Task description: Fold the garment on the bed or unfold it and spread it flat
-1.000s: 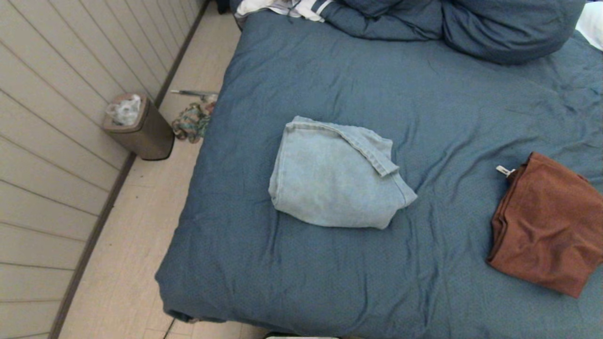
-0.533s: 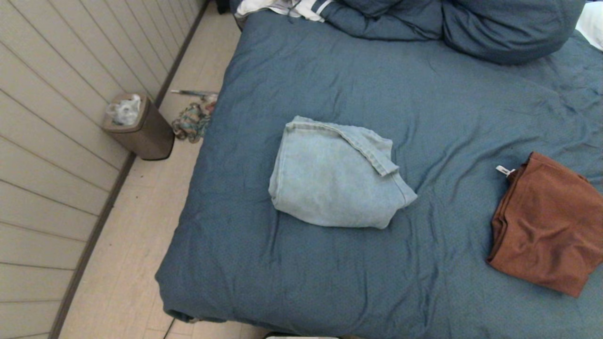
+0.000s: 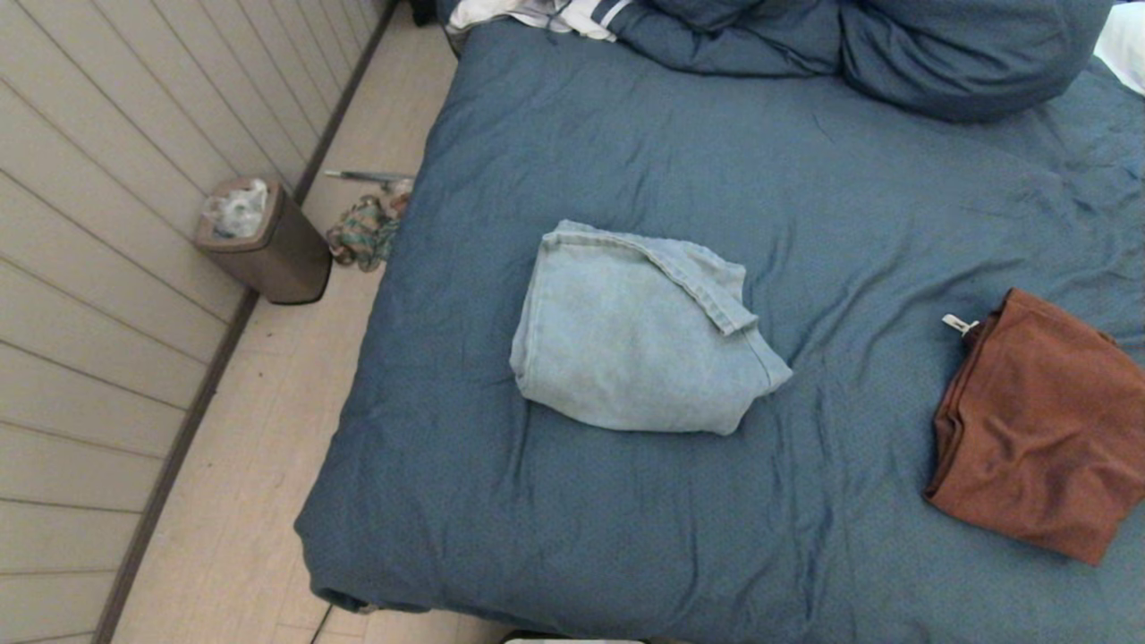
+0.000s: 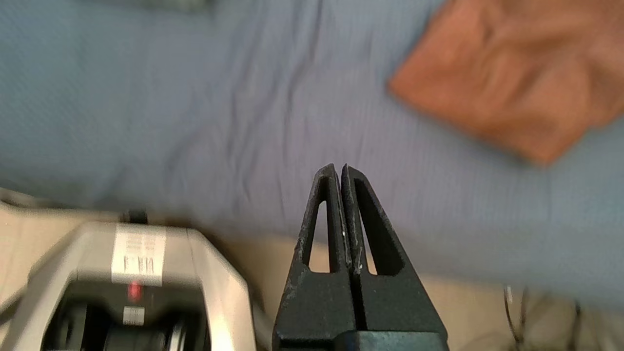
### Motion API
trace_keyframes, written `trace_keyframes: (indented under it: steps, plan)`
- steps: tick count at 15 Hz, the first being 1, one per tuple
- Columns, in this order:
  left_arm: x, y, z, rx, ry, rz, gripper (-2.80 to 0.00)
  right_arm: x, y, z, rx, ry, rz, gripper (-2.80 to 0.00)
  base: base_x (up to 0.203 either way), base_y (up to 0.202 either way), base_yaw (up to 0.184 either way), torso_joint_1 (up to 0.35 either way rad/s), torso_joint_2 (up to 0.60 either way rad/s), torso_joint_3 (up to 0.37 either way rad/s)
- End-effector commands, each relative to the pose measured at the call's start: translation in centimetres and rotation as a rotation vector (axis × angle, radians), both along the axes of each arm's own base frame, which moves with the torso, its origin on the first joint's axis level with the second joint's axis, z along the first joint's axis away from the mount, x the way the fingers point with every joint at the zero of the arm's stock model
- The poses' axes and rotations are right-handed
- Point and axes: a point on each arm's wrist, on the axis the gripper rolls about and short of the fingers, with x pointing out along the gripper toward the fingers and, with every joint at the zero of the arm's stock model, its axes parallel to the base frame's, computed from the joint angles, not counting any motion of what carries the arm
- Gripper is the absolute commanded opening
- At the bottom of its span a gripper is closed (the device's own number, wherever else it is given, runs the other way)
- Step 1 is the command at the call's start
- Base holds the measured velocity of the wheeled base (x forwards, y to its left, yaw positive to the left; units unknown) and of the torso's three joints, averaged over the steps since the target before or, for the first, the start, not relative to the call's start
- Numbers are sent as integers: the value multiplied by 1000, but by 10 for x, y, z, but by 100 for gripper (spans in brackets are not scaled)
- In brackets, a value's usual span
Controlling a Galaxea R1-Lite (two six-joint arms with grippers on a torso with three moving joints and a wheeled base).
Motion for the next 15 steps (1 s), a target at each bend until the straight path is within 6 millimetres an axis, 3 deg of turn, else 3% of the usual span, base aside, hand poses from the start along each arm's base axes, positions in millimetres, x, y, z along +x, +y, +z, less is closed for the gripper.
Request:
trace_keyframes:
  steps: [1, 15]
  plan:
    - [0, 0, 0, -6, 4, 2, -280, -13, 0, -3, 10, -169, 3, -280, 0, 0, 0, 0, 0, 0]
    - [0, 0, 0, -18, 2, 0, -280, -13, 0, -3, 62, -167, -25, -280, 0, 0, 0, 0, 0, 0]
